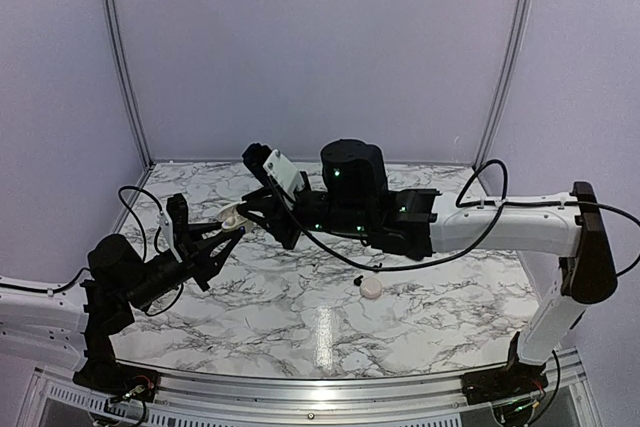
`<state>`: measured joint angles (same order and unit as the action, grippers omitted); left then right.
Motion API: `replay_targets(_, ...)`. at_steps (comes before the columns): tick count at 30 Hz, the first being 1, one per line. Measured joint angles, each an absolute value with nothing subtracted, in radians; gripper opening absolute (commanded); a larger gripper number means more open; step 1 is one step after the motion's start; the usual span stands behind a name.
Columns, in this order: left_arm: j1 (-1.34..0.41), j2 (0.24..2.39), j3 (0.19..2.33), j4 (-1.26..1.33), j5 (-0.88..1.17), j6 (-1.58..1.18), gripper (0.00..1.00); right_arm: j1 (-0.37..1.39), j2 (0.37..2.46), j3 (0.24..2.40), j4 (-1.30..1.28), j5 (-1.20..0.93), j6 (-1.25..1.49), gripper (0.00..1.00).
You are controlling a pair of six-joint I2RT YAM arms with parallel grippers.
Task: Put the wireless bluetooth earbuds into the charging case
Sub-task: Insert the right earbud into the right side groove of the charging case.
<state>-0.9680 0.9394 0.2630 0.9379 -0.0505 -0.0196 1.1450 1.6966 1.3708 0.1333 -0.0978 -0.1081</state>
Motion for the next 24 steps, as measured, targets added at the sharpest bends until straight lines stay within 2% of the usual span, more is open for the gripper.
replay_targets(8, -0.968, 0.944, 0.263, 0.936, -0.062, -0.019, 0.0, 1.151, 1.702, 1.371, 0.134, -0.082, -0.107, 0.16)
replay_targets(24, -0.969, 0.944, 0.263, 0.936, -0.079, -0.02, 0.0, 1.163, 1.702, 1.366, 0.144, -0.046, -0.138, 0.19)
